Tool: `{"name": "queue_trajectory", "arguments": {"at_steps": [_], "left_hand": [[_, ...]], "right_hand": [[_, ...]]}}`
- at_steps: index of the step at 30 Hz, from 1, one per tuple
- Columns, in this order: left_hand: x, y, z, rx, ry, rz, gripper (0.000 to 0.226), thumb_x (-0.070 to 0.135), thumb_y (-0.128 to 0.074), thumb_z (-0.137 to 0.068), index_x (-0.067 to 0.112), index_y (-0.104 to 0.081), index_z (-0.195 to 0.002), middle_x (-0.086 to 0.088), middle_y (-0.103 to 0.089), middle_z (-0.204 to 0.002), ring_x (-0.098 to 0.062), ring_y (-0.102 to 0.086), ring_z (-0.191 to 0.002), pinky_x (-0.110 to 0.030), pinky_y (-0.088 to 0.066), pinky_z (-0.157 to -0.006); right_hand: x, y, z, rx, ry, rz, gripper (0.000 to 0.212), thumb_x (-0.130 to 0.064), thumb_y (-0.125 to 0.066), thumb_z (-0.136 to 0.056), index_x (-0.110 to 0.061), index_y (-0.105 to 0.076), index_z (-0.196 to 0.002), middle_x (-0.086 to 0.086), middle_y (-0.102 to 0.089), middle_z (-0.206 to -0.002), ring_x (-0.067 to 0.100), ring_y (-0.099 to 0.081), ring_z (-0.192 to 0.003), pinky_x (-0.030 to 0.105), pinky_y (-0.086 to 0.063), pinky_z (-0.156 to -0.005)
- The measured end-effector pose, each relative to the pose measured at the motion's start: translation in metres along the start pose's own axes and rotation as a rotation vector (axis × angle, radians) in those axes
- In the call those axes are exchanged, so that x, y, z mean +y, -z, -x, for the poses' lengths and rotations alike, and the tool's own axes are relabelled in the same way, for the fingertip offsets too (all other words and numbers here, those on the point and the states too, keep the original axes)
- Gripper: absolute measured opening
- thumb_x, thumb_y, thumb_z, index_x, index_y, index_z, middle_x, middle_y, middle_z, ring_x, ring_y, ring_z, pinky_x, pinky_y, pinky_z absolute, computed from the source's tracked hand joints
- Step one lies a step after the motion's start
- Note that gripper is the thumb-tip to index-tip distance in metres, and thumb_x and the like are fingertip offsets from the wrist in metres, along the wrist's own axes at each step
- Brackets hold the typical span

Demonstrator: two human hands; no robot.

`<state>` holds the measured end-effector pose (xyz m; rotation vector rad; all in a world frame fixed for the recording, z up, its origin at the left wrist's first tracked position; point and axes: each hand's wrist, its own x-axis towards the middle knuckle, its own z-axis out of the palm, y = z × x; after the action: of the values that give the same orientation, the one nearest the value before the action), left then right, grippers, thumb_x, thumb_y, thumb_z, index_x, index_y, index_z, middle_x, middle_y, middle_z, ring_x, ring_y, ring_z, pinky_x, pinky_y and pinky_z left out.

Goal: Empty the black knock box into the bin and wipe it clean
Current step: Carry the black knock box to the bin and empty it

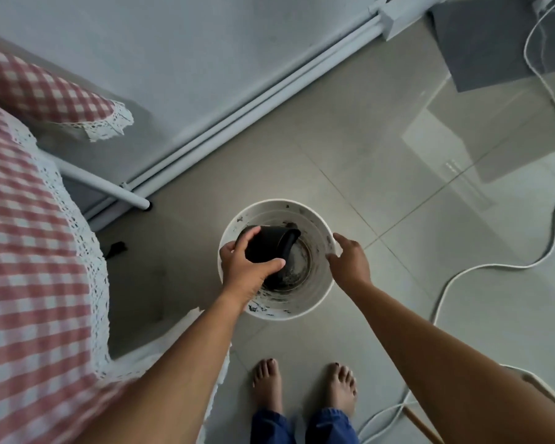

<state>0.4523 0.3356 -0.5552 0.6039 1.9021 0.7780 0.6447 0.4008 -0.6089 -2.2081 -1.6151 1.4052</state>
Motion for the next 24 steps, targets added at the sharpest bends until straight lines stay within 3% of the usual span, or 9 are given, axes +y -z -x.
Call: {"name": "queue_trajectory", "arguments": {"at_steps": [3, 6, 9, 11, 14, 20, 24], "left_hand": [[-0.009, -0.008, -0.002, 0.037, -0.072, -0.151, 0.075, 0.022, -0.088, -0.069, 0.046, -0.054, -0.132, 0.000, -0.024, -0.142, -0.021, -0.034, -0.135, -0.022, -0.035, -0.100], [-0.016, -0.016, -0.002, 0.111, -0.155, -0.313, 0.077, 0.024, -0.088, -0.069, 0.044, -0.054, -0.135, 0.000, -0.020, -0.149, -0.022, -0.028, -0.138, -0.023, -0.035, -0.100], [-0.019, -0.025, 0.002, 0.228, -0.301, -0.496, 0.079, 0.025, -0.088, -0.066, 0.041, -0.055, -0.136, -0.004, -0.022, -0.152, -0.027, -0.026, -0.138, -0.037, -0.045, -0.101], [-0.023, -0.030, 0.003, 0.290, -0.396, -0.616, 0.081, 0.026, -0.090, -0.063, 0.039, -0.056, -0.136, -0.009, -0.026, -0.152, -0.033, -0.028, -0.137, -0.045, -0.051, -0.094], [-0.028, -0.034, 0.004, 0.348, -0.544, -0.764, 0.084, 0.029, -0.092, -0.059, 0.035, -0.058, -0.135, -0.016, -0.033, -0.148, -0.038, -0.034, -0.132, -0.048, -0.054, -0.092], [-0.037, -0.037, 0.001, 0.439, -0.756, -0.997, 0.083, 0.029, -0.089, -0.059, 0.031, -0.058, -0.136, -0.013, -0.027, -0.143, -0.038, -0.036, -0.131, -0.054, -0.041, -0.103], [-0.042, -0.032, -0.004, 0.490, -0.815, -1.097, 0.087, 0.032, -0.088, -0.060, 0.035, -0.051, -0.138, -0.013, -0.024, -0.143, -0.036, -0.033, -0.132, -0.055, -0.032, -0.107]], "right_hand": [[0.012, -0.012, -0.004, -0.027, 0.015, 0.021, 0.061, -0.013, -0.056, -0.094, -0.033, -0.035, -0.148, 0.006, -0.049, -0.142, 0.029, -0.051, -0.125, 0.041, -0.044, -0.103], [0.020, -0.023, -0.005, -0.013, 0.046, -0.009, 0.068, -0.012, -0.051, -0.093, -0.044, -0.028, -0.147, 0.006, -0.060, -0.130, 0.029, -0.060, -0.112, 0.046, -0.052, -0.095], [0.028, -0.028, -0.007, -0.004, 0.016, -0.051, 0.073, -0.008, -0.047, -0.093, -0.052, -0.024, -0.146, 0.006, -0.065, -0.117, 0.024, -0.064, -0.095, 0.041, -0.055, -0.083], [0.032, -0.028, -0.009, -0.016, 0.001, -0.072, 0.073, -0.007, -0.045, -0.094, -0.054, -0.024, -0.145, 0.006, -0.065, -0.110, 0.022, -0.063, -0.087, 0.037, -0.055, -0.077], [0.034, -0.027, -0.011, -0.019, 0.009, -0.074, 0.071, -0.008, -0.045, -0.095, -0.055, -0.024, -0.144, 0.007, -0.065, -0.112, 0.023, -0.063, -0.089, 0.041, -0.056, -0.079], [0.035, -0.027, -0.010, -0.014, 0.020, -0.070, 0.070, -0.010, -0.046, -0.095, -0.057, -0.024, -0.143, 0.007, -0.065, -0.116, 0.025, -0.063, -0.094, 0.045, -0.056, -0.085], [0.034, -0.029, -0.010, -0.009, 0.003, -0.079, 0.073, -0.008, -0.042, -0.093, -0.059, -0.025, -0.142, 0.005, -0.066, -0.109, 0.024, -0.064, -0.088, 0.044, -0.057, -0.082]]}}
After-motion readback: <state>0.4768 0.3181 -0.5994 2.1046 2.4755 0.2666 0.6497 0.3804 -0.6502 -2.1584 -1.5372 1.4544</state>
